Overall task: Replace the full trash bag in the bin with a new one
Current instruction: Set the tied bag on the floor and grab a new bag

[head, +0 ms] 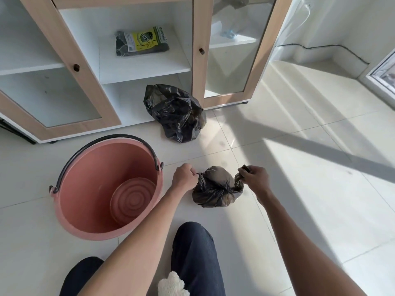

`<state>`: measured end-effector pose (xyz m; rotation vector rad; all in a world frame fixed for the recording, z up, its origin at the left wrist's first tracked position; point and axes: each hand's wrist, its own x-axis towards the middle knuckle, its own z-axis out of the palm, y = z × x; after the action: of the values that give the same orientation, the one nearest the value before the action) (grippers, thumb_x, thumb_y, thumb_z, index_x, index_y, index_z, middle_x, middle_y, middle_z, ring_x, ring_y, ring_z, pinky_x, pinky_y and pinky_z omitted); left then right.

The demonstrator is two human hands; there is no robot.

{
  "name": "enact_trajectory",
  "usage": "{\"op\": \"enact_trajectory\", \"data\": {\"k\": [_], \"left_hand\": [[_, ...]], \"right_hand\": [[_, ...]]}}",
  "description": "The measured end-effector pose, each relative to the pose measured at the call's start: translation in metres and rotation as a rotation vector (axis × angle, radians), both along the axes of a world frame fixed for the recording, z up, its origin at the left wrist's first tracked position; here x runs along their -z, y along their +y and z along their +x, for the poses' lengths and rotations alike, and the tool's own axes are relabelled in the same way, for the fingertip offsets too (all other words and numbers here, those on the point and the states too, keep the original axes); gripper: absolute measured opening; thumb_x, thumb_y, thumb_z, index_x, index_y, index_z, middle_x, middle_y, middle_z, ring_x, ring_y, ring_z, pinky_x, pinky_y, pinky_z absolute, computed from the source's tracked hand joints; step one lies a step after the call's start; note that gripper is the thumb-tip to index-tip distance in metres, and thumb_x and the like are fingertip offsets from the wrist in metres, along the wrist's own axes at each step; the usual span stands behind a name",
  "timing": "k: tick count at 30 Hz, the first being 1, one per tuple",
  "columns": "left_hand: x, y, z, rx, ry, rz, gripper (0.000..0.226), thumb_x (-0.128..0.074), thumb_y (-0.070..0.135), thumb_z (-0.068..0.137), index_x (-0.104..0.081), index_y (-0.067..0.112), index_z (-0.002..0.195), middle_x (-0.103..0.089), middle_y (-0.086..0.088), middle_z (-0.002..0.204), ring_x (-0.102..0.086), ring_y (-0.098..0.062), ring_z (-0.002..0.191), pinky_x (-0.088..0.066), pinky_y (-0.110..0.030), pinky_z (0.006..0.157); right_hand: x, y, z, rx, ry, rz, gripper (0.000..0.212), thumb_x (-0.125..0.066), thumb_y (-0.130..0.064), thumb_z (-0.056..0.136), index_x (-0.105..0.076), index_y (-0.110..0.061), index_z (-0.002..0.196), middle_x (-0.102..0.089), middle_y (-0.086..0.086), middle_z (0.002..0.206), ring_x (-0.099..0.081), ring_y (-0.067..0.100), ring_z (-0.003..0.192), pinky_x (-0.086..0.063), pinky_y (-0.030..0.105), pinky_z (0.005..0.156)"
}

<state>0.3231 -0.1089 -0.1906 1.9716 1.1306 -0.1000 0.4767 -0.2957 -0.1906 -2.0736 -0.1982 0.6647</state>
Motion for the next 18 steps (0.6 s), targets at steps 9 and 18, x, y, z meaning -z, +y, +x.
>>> {"op": "enact_trajectory", "data": {"k": [9, 18], "left_hand": [[-0.032, 0.003, -0.016, 0.053, -0.153, 0.009, 0.011, -0.053, 0.014, 0.084, -0.064, 0.017, 0.083, -0.075, 0.002, 0.081, -0.073, -0.018, 0.072, -0.059, -0.032, 0.068], [-0.063, 0.064, -0.141, -0.265, -0.329, 0.426, 0.003, -0.059, 0.024, 0.088, -0.061, 0.027, 0.088, -0.069, 0.012, 0.074, -0.068, -0.013, 0.070, -0.055, -0.034, 0.066]], "right_hand": [[-0.004, 0.006, -0.013, -0.087, -0.065, -0.063, 0.026, -0.063, -0.044, 0.088, -0.073, -0.020, 0.082, -0.075, 0.002, 0.066, -0.073, 0.030, 0.061, -0.061, 0.047, 0.073], [-0.013, 0.041, -0.056, -0.439, -0.371, -0.599, 0.038, -0.052, -0.043, 0.094, -0.064, -0.015, 0.118, -0.070, 0.013, 0.116, -0.064, 0.032, 0.109, -0.045, 0.033, 0.077]]}}
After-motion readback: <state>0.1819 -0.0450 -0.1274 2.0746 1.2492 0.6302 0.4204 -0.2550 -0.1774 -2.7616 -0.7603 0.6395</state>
